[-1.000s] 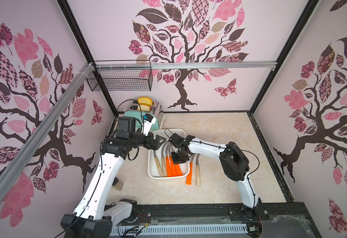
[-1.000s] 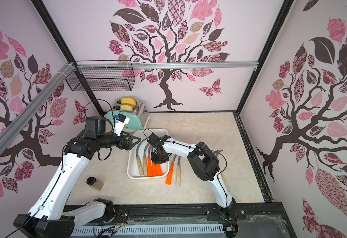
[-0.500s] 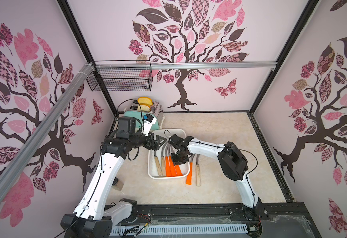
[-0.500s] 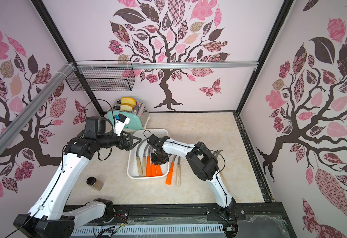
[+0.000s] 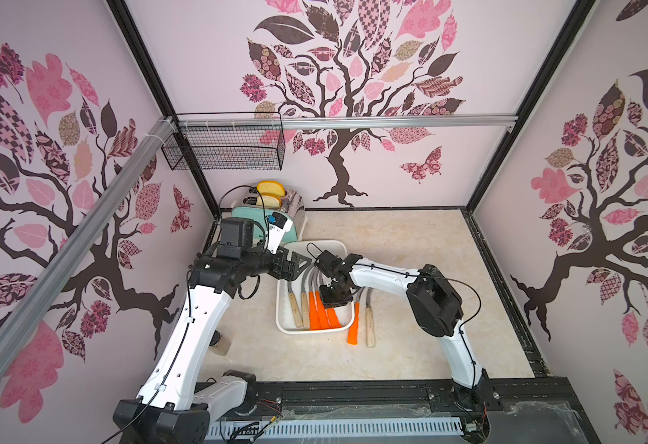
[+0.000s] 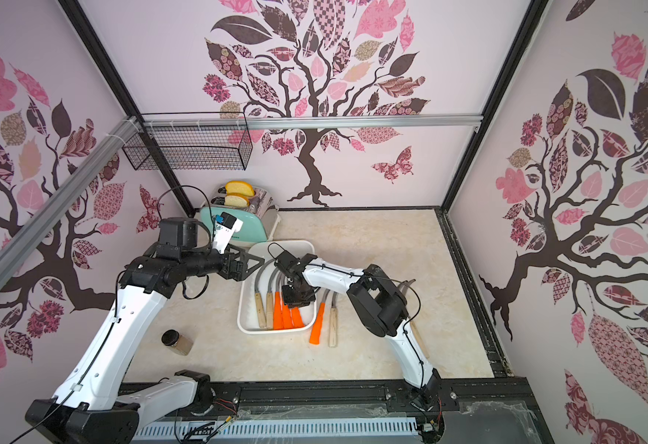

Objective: Put small sickles into storage boxes
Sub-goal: Place the sickle in the storage box.

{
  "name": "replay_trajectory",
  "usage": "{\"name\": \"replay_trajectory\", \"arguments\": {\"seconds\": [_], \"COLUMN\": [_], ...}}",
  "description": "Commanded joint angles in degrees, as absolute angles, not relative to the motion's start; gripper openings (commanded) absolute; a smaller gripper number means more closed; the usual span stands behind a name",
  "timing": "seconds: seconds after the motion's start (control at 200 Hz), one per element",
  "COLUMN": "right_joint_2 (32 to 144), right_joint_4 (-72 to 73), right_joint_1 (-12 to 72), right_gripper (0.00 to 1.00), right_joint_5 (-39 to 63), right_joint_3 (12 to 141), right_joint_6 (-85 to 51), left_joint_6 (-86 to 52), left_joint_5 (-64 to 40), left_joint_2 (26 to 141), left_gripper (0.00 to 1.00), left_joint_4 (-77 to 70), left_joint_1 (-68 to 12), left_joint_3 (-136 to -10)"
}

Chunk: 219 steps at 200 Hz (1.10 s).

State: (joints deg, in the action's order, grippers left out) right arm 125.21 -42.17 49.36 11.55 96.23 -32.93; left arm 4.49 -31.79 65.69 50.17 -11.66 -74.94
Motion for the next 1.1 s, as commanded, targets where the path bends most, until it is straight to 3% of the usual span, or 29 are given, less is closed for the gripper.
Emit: {"name": "replay_trajectory", "arguments": {"seconds": [0.0, 0.735, 1.09], "right_joint_2": [125.3, 118.6, 105.1], "right_joint_4": [-44.0, -47.5, -49.1], "right_joint_1": [49.3, 47.1, 38.1], "right_gripper": [0.32, 0.34, 0.34], "right_joint_5": [10.9, 6.8, 4.0], "right_joint_3": [98.5, 103.2, 97.8], "right_joint_6": [-32.3, -31.1, -30.3], "left_joint_6": [4.9, 4.3, 5.6], "left_joint_5": [-32.7, -30.1, -27.9], "left_joint_2": [65.2, 65.2, 66.5], "left_gripper": [0.93, 0.92, 0.92], "left_joint_4": [49.9, 51.4, 54.7], "left_joint_1": [-11.9, -11.9, -18.8], "left_joint_3": [-75.9, -80.1, -81.1]}}
